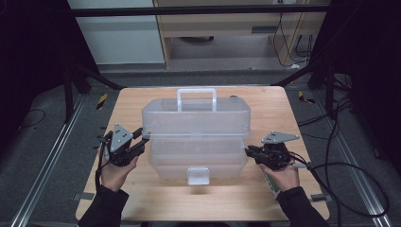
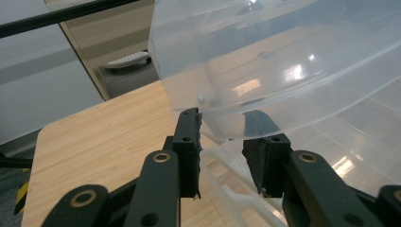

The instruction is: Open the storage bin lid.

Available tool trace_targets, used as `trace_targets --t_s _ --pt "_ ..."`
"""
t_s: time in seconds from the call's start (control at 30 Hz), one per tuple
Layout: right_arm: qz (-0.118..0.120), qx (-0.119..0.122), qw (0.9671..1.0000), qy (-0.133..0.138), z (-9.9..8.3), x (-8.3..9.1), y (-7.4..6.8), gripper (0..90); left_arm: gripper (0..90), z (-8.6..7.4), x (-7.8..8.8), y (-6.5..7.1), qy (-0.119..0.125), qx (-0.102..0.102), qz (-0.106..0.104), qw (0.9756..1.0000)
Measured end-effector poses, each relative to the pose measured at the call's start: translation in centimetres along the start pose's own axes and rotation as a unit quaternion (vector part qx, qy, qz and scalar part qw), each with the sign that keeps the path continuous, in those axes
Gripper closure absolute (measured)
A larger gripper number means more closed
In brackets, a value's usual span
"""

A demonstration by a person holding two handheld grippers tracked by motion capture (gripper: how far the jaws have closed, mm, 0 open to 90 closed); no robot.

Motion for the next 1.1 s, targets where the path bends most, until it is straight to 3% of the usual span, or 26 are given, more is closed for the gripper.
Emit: trace_targets --t_s 0.5,0.77,1.1 --pt "0.01 0.0 0.9999 0.0 0.0 -0.1 -0.1 84.7 68.1 0.8 -0.4 -0.3 0.008 0.006 0.009 0.9999" --pt "-0.007 0.007 0.9999 -0.006 0.2 -0.1 -0.3 80.4 68.6 1.0 -0.6 -0.4 0.013 0.01 0.013 0.9998" --pt "-0.016 -0.006 0.9998 -0.009 0.0 -0.7 -0.4 78.3 68.8 1.2 -0.7 -0.5 0.014 0.011 0.014 0.9997"
Point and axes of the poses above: each handheld gripper's, and its own axes: x roughly backward along the jaws, z roughly out of its top, y roughly to its right, the point moved 3 cm from there along -x, roughly forward along the jaws, and after that the axes turned 15 degrees about y, right-handed, at the moved point
